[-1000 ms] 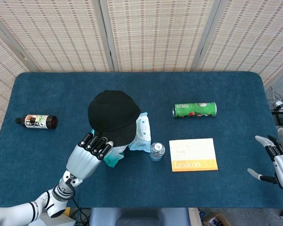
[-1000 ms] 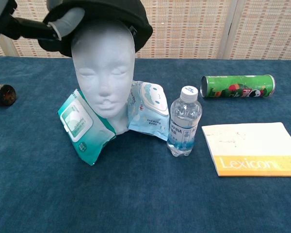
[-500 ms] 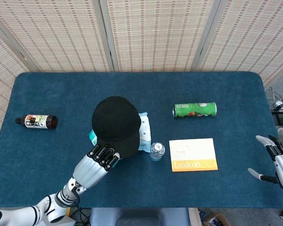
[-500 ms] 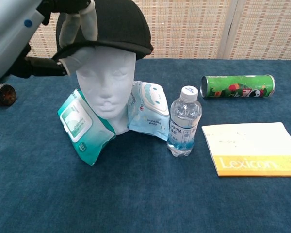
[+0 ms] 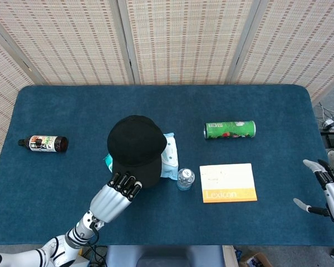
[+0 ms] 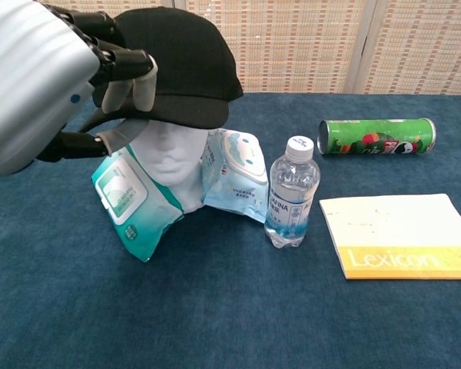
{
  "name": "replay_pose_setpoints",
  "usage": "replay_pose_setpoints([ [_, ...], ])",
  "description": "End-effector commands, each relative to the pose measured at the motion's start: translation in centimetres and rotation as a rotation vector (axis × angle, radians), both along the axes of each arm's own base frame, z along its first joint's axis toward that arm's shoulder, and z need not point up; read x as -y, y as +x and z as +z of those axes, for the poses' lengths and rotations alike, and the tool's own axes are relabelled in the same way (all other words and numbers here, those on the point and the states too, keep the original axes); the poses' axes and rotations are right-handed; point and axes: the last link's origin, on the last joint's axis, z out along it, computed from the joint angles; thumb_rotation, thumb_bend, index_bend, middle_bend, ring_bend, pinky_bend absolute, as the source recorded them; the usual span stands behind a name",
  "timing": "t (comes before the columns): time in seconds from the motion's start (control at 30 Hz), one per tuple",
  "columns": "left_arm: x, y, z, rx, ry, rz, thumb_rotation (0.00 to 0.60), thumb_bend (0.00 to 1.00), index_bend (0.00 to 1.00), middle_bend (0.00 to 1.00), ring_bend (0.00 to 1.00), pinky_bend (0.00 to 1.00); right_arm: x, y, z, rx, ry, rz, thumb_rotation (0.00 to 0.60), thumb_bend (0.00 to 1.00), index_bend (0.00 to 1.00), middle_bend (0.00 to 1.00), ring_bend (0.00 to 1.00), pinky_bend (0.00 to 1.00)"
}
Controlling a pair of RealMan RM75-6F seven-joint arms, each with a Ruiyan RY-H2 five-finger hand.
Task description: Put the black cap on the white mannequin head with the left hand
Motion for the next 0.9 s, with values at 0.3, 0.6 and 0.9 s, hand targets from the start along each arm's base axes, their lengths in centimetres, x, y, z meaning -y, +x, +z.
replay_pose_setpoints([
  [0.3,0.7,-1.2,0.2,0.009,0.014,0.056,0.600,0.42,0.37,0.56,0.42,0.62,0.0,0.1,-0.1,-0.004,0.002,0.000,0.600,0.00,0.13,0.19,0.08,0.34],
  [0.6,2.0,-2.0,0.9,0.042,0.006,0.077,0.600,0.26,0.22,0.49,0.39,0.62,0.0,0.1,-0.2,-0.008,0.002,-0.001,0.600,0.00,0.13,0.19,0.08,0.34],
  [0.9,3.2,-2.7,1.1,0.047,-0.015,0.094,0.600,0.19,0.21,0.47,0.37,0.61,0.0,0.2,-0.2,-0.011,0.002,-0.001,0.600,0.00,0.13,0.19,0.08,0.34],
])
